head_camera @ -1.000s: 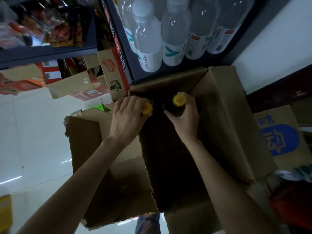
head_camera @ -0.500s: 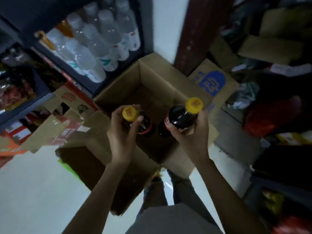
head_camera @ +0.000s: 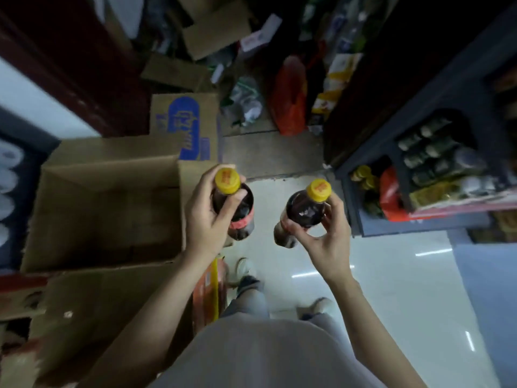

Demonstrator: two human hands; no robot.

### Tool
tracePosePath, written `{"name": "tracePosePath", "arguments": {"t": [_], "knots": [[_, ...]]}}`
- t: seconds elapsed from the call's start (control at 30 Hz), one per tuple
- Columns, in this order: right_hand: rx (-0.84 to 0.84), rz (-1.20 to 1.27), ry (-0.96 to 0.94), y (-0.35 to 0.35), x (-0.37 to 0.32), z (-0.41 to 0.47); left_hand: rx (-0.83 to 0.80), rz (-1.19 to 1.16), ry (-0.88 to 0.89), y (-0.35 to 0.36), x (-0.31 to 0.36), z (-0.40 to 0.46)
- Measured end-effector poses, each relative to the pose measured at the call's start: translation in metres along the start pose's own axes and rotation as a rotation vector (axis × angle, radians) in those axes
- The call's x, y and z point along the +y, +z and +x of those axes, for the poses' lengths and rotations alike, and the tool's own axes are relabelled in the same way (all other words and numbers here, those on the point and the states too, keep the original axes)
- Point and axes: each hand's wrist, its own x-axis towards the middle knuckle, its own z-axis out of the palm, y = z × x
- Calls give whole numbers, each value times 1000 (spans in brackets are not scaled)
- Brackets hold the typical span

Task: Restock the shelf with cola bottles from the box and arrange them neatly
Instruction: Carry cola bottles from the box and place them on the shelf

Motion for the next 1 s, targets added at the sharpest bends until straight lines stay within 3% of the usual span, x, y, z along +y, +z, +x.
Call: {"name": "tracePosePath", "arguments": {"t": [0.17,0.33,0.53,0.7,1.0], "knots": [[179,-47,61,-99,35,-24,-203,-19,84,95,30,-18],[237,-30,83,-217,65,-50,-294,-97,159,208,73,-54],[238,-171,-61,-354,60,-53,-268,-221,276,313,149,-83],[292,-278,-230,-441,37,-15,-211,-282,505,363,221,-69],[408,-146,-565,-553,-17,98,39,-321,962,443,330,11]]}}
